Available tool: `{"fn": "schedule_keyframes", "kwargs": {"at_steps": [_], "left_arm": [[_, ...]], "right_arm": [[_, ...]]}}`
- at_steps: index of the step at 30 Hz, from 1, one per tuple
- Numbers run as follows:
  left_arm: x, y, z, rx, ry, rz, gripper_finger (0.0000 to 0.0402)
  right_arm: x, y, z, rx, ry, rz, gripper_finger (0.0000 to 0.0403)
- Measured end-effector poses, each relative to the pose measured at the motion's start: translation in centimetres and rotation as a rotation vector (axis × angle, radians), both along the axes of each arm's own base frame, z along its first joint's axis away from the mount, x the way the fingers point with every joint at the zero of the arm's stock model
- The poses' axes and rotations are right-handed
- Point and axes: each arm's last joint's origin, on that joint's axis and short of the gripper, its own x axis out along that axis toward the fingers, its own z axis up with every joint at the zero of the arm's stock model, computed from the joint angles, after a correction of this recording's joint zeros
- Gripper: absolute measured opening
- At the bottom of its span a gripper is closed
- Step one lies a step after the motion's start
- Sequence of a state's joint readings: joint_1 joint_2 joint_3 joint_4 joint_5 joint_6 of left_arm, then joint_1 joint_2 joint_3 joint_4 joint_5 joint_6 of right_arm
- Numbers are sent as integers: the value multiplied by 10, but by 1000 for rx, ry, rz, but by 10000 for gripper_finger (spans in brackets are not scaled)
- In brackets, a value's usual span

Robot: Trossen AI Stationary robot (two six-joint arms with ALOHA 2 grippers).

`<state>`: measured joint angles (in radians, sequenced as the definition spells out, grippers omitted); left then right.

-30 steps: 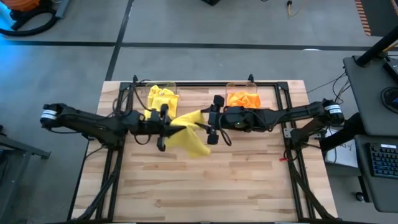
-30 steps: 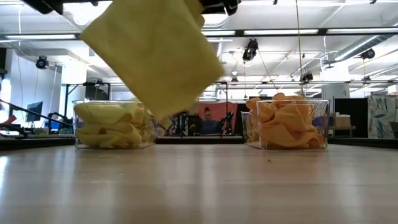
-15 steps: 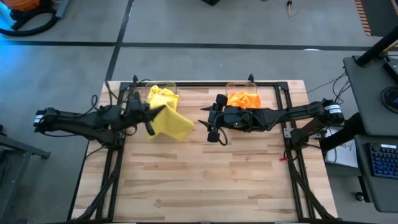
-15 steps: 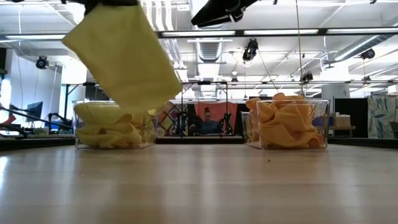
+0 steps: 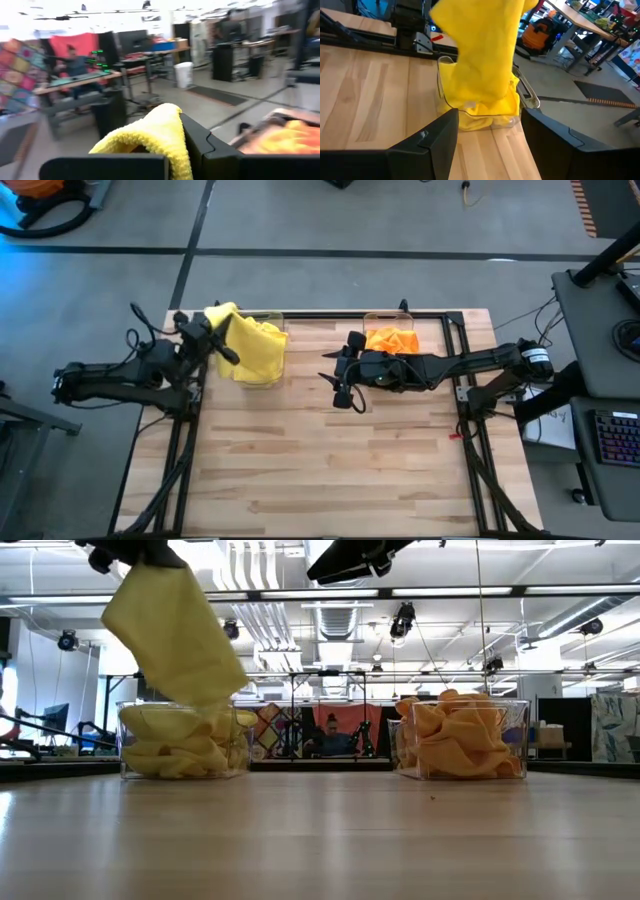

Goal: Sort microfiber towel by color & place in baskets
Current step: Put the yellow microfiber cloth into the left transparent bin

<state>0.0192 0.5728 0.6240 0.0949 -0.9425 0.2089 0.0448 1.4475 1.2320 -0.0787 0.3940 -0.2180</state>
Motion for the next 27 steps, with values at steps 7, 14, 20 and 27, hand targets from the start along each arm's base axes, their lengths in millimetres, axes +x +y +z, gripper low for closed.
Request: {"fn": "schedule_keyframes", "kwargs": {"at_steps": [7,14,20,27], "left_arm": [[-3,18,4,26,38,139,0],[5,41,-1,21,63,203,0],[19,66,-15,-20,136,213,0],[35,84,-32,-116,134,149,0]], "right_arm": [[0,0,0,11,-4,-4,215],[0,0,0,15,-5,-5,215],[0,0,-2,20,-4,-7,215],[1,0,-4,30,1,-11,215]]}}
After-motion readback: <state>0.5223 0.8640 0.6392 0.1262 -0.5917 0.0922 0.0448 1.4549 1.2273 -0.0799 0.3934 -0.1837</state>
